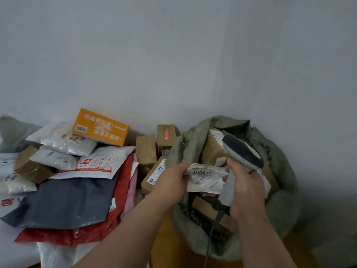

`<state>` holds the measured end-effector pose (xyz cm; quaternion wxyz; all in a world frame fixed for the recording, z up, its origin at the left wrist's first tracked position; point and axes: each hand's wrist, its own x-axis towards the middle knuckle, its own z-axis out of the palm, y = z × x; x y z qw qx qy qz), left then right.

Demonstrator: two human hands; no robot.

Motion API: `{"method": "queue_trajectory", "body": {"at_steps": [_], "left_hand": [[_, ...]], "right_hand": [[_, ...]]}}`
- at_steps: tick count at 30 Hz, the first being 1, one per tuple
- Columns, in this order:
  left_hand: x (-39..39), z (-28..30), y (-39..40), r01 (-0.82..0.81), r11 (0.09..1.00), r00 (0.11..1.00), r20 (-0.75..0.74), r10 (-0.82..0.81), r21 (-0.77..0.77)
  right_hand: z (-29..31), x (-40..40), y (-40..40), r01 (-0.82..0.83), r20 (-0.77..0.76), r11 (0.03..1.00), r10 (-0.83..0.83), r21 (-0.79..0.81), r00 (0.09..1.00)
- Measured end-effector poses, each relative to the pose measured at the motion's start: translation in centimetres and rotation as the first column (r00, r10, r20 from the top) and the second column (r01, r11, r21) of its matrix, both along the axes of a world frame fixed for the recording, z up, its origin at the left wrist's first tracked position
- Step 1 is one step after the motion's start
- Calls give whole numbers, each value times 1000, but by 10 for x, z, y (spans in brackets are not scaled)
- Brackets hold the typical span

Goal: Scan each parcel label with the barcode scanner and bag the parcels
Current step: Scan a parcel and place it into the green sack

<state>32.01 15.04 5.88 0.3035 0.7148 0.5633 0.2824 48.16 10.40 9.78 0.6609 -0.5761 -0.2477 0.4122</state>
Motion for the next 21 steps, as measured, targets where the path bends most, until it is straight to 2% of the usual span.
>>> {"method": "queue_trajectory", "body": {"at_steps": [4, 8, 11, 13, 16, 18, 20, 21], "left_hand": [[30, -7, 6, 64, 998, 959, -275, -68, -27], [49, -16, 15, 59, 997, 901, -428, -77, -57], [56, -22, 19, 42, 994, 930, -359, -75, -101], [57, -24, 20, 93, 981, 936, -320, -144, -170], [56, -25, 20, 237, 940, 852, -413, -323, -246], [51, -23, 19, 199, 967, 902, -357, -243, -156], [39, -17, 20, 18, 1000, 979, -200, -23, -26], [30, -14, 22, -82, 996, 991, -107, 83, 18]], "right_hand": [[-12, 22, -4, 3, 28, 1000, -3, -20, 1000], [-19, 36, -3, -10, 17, 999, 11, -44, 1000], [-23, 42, 2, -33, 17, 998, 34, -56, 999], [-26, 42, 5, -54, 26, 996, 56, -67, 998], [-28, 35, 12, -96, 8, 992, 97, -77, 995], [-29, 28, 18, -138, -11, 986, 138, -88, 990], [-29, 17, 25, -193, -18, 975, 192, -110, 981], [-29, 11, 28, -220, -20, 968, 220, -120, 975]]}}
